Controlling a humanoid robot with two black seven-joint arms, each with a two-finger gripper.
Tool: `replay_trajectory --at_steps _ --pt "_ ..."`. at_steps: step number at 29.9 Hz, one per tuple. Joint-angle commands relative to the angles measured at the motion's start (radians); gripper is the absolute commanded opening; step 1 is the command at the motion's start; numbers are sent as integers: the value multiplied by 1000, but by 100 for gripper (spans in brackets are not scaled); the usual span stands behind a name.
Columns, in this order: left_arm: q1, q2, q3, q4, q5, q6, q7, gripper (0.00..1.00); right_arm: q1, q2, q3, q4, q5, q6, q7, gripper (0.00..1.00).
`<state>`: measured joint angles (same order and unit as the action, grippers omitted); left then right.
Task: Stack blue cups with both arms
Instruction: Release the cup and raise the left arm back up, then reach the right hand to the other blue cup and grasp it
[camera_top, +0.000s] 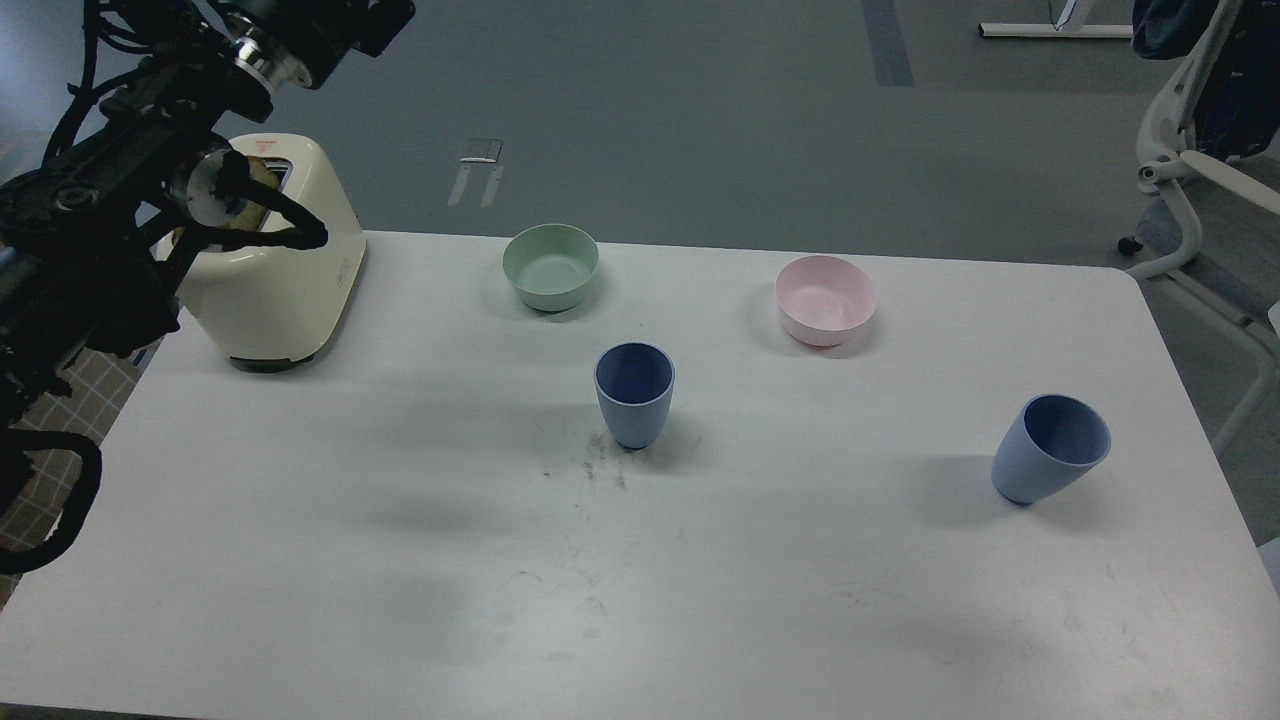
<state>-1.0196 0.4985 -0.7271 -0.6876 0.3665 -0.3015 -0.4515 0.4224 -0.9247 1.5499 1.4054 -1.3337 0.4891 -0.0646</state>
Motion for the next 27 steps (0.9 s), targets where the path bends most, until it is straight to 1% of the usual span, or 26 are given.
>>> replay_trajectory --at_steps 1,2,4,10,14,17,18,20,24,27 --pt "13 15 -43 3 -67 -2 7 97 -78 -9 -28 85 -181 0 55 100" --pt "15 17 -49 3 -72 -2 7 97 -106 -8 -46 101 -238 0 77 100" --pt "15 17 -54 3 -74 -2 7 97 -140 1 -74 113 -310 0 94 100" --pt "30 15 -54 3 -75 -2 7 97 -258 1 -129 144 -407 0 94 100" --pt "30 9 -52 3 -75 1 4 97 -309 15 -163 142 -430 0 94 100" --pt "30 5 -52 3 -74 10 5 98 -323 29 -206 142 -433 0 94 97" --pt "30 3 -52 3 -74 10 5 97 -323 29 -224 142 -437 0 92 92" --pt "30 3 -49 3 -74 10 5 97 -323 30 -247 141 -438 0 89 87" --pt "30 2 -43 3 -72 10 5 97 -321 64 -290 136 -479 0 57 76" --pt "30 2 -43 3 -72 10 5 97 -321 96 -290 135 -512 0 43 74"
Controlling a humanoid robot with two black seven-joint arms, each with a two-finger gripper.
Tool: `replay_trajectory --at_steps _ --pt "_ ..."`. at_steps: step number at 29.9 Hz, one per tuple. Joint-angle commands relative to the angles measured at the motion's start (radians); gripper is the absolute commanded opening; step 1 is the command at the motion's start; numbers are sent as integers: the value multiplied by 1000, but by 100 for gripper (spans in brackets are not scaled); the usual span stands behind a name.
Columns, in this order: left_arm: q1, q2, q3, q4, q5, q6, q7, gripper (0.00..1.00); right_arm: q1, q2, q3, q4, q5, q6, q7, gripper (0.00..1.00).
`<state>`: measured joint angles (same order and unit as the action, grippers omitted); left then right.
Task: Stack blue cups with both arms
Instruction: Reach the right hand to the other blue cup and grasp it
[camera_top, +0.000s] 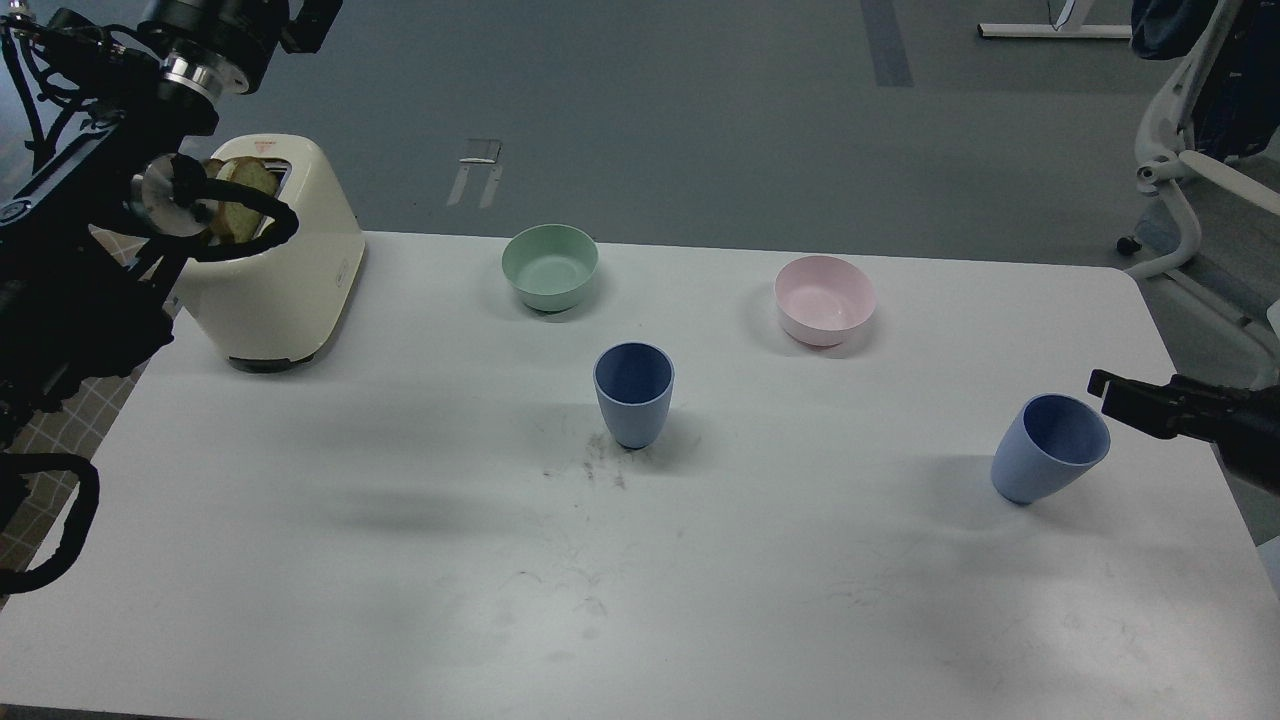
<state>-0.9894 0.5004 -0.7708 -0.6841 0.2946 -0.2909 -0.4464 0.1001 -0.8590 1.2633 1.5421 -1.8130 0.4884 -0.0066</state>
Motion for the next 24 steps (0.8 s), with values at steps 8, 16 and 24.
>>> replay_trajectory --at_steps 8,16,24 --pt "0 -5 4 0 1 -1 -2 97 4 66 -18 -5 -37 0 -75 68" --pt "0 -5 7 0 5 -1 0 97 4 74 -44 -10 -45 0 -95 46" --pt "1 -5 8 0 11 -2 2 97 6 75 -68 -22 -45 0 -96 43"
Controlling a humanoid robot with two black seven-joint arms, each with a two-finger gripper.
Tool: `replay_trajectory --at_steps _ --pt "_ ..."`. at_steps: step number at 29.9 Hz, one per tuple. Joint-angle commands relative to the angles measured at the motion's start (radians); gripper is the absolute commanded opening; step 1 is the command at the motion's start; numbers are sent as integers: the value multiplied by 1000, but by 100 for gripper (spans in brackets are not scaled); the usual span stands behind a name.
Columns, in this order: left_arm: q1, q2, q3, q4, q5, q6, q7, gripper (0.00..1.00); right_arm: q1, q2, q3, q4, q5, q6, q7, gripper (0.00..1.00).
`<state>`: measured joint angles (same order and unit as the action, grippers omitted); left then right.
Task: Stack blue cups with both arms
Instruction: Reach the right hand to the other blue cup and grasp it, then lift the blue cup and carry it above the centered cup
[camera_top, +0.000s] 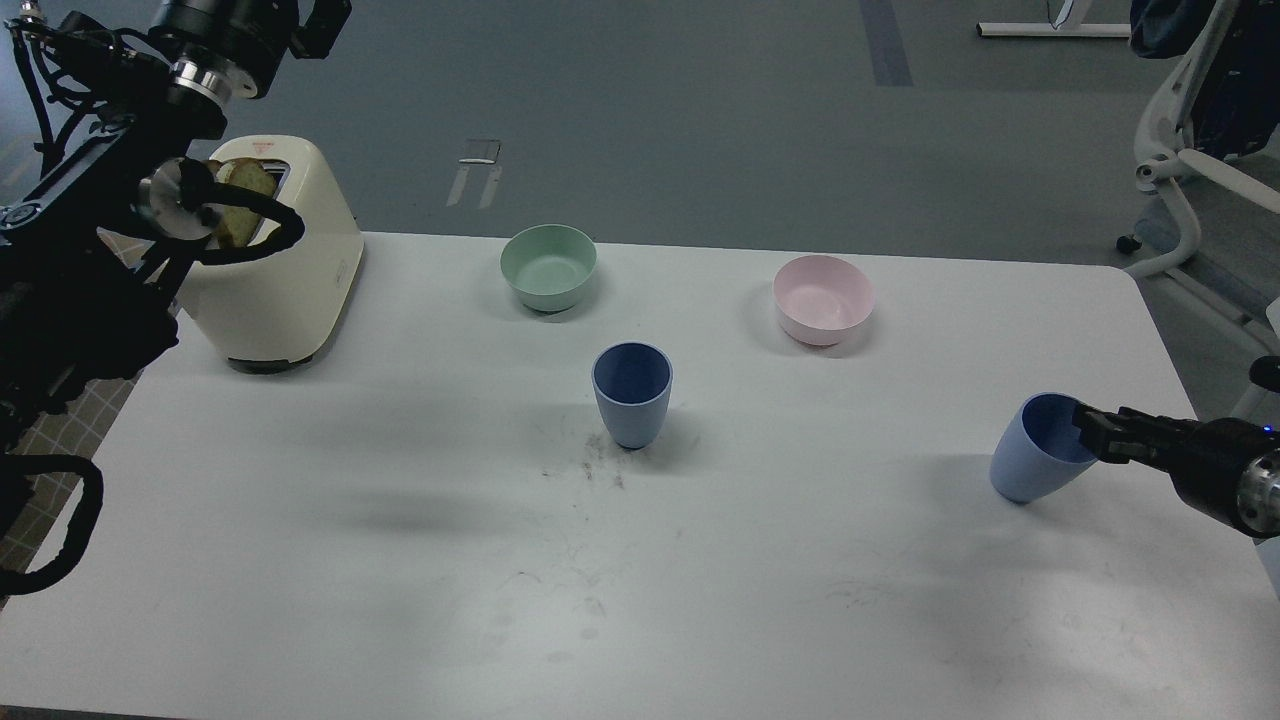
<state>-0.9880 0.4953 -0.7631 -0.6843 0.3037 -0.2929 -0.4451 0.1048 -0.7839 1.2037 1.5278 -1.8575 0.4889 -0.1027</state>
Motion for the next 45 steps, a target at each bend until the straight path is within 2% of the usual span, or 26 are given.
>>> replay_trajectory --at_steps 1,6,7,8,10,11,13,16,26,31,37,42,45 --pt "0 0 1 0 3 0 0 97 1 2 -9 -8 0 0 0 43" --pt "5 0 1 0 5 1 0 97 3 6 -10 -8 0 0 0 40" --pt "8 0 1 0 5 1 0 97 3 9 -10 -8 0 0 -3 34" --pt "8 0 1 0 5 1 0 97 3 9 -10 -8 0 0 -3 34" --pt "8 0 1 0 5 1 0 97 3 20 -10 -8 0 0 -15 19" --pt "8 0 1 0 5 1 0 97 3 20 -10 -8 0 0 -15 16" --pt "5 0 1 0 6 1 0 97 3 28 -10 -8 1 0 -17 5" --pt "5 0 1 0 6 1 0 97 3 26 -10 -8 1 0 -17 0" --pt "12 2 1 0 8 2 0 97 9 22 8 -8 14 0 -15 0" --pt "11 2 -1 0 6 1 2 97 78 28 69 -6 21 0 -11 0" --pt "5 3 -1 -6 6 1 3 98 246 29 83 3 98 0 -17 0" --pt "2 6 -1 -9 8 1 6 97 427 140 4 0 101 0 -29 0" --pt "0 5 -1 -9 8 0 6 97 573 215 -107 -6 103 0 -31 0"
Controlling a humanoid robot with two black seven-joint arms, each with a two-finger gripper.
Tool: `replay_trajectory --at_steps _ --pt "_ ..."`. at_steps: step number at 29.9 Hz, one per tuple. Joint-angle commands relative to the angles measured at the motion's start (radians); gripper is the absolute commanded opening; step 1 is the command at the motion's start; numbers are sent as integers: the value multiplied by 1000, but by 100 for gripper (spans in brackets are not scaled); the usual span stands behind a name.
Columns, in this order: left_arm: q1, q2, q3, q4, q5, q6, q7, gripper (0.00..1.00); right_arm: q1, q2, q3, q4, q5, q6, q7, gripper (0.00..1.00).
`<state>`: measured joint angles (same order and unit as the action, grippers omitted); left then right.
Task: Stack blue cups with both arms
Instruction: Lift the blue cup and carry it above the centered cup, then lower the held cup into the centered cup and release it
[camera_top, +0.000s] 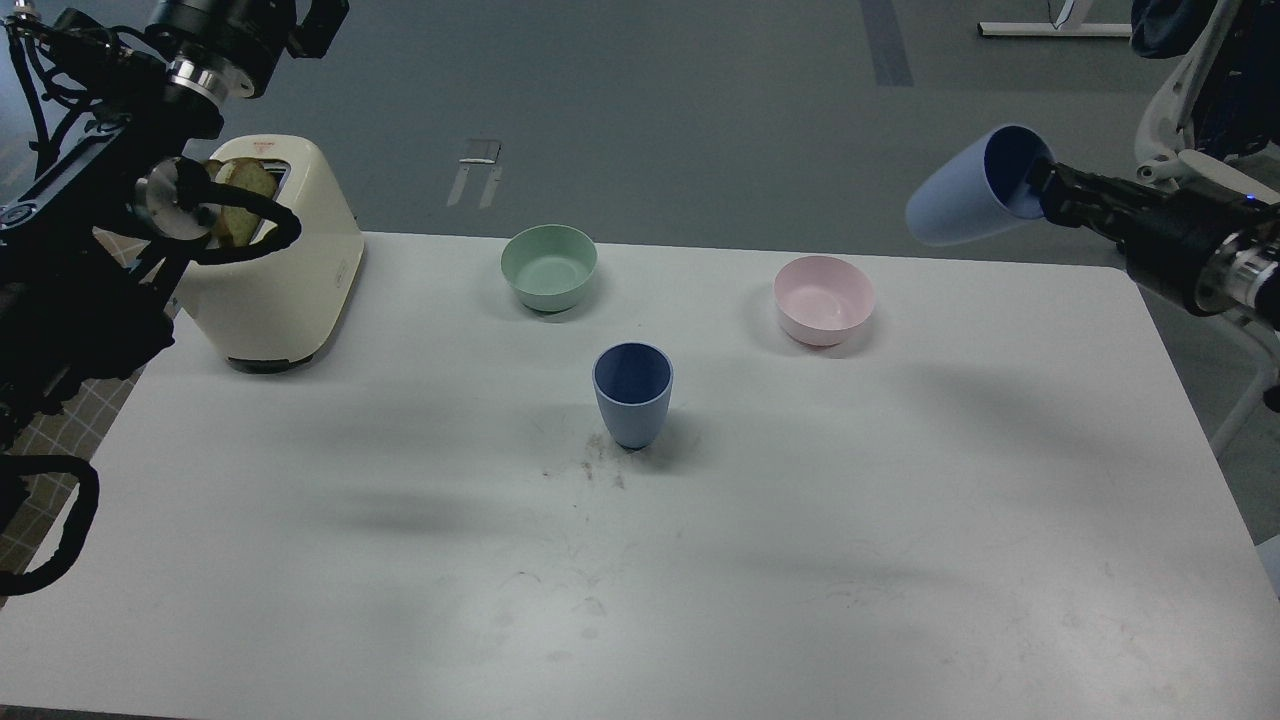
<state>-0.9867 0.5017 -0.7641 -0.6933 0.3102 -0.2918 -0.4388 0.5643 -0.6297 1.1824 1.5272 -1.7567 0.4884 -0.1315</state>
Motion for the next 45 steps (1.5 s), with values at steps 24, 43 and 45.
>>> replay_trajectory --at_steps 24,43,45 --pt "0 1 -14 0 -10 -15 58 98 443 384 -624 -154 -3 0 -59 0" --pt "6 11 -8 -2 -8 -17 58 98 422 377 -693 -157 0 0 -59 0" --pt "3 11 -6 0 -8 -17 58 98 424 375 -710 -156 0 0 -59 0"
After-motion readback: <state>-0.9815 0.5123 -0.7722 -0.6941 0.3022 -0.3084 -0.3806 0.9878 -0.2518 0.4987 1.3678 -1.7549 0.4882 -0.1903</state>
